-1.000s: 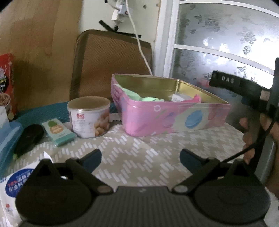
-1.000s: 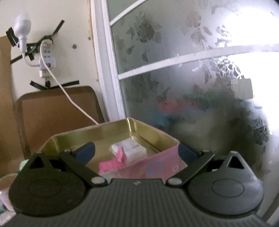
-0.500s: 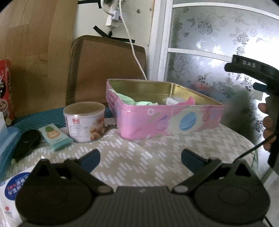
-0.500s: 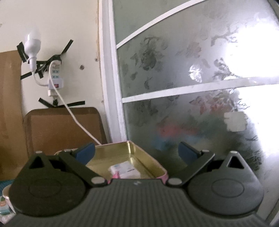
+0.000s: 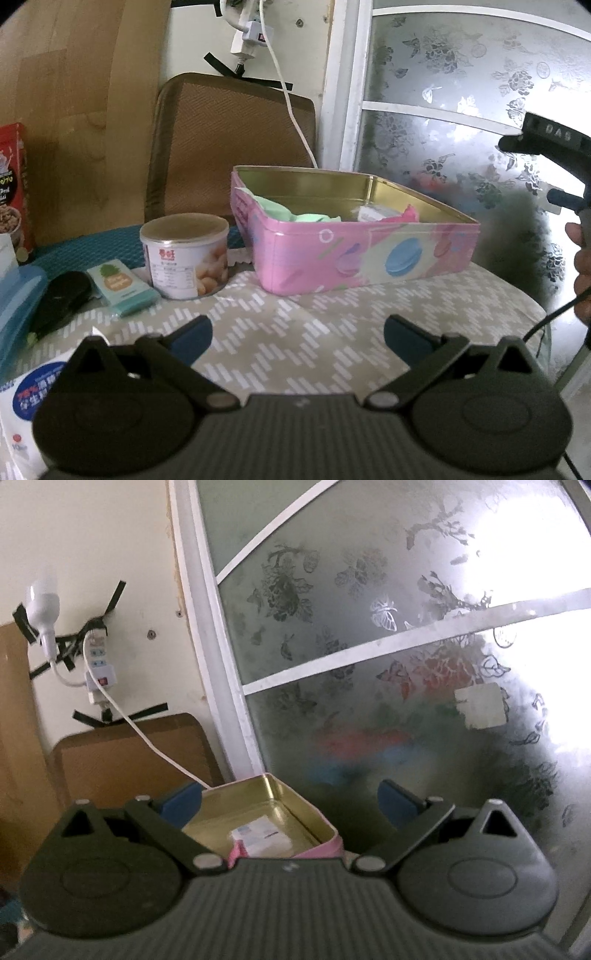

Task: Organize soft objects

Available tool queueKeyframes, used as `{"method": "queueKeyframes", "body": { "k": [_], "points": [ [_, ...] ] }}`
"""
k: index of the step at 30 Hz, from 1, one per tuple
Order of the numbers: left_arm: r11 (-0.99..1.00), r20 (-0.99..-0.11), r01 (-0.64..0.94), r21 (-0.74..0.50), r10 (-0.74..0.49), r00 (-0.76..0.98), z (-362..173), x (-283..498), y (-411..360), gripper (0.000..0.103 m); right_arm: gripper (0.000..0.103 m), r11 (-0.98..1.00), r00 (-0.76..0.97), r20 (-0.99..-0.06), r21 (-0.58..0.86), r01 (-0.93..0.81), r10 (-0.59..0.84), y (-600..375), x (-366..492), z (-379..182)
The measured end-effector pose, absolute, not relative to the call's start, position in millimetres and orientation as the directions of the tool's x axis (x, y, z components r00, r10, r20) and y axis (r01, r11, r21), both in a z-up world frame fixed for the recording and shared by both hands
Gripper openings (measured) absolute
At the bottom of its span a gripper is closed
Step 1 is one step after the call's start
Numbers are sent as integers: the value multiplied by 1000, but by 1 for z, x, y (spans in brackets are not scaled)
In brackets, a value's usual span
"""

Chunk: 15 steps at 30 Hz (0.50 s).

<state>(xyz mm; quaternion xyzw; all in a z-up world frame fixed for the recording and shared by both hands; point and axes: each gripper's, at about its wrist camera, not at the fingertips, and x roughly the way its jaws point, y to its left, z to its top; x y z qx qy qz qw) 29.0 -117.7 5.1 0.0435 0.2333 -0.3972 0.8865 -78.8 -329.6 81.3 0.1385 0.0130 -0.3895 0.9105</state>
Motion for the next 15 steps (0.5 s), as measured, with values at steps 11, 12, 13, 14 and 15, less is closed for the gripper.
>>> {"method": "queueKeyframes", "body": {
  "k": [11, 12, 13, 14, 15],
  "points": [
    [683, -439, 726, -87, -680, 587, 6, 26, -117, 103, 103, 671, 766, -107, 416, 614, -634, -336, -94, 101],
    [682, -439, 726, -83, -679, 588, 6, 25, -118, 103, 103, 677, 775, -104, 424, 601, -623, -335, -95, 102],
    [683, -440, 727, -78, -678, 589, 6, 24, -118, 103, 103, 682, 788, -102, 442, 583, -607, -335, -96, 103],
    [681, -440, 729, -74, -678, 589, 6, 25, -118, 103, 103, 685, 797, -102, 455, 569, -595, -334, -96, 104],
    [679, -440, 731, -70, -679, 588, 6, 24, -118, 103, 103, 688, 804, -101, 464, 559, -586, -334, -97, 105]
  ]
}}
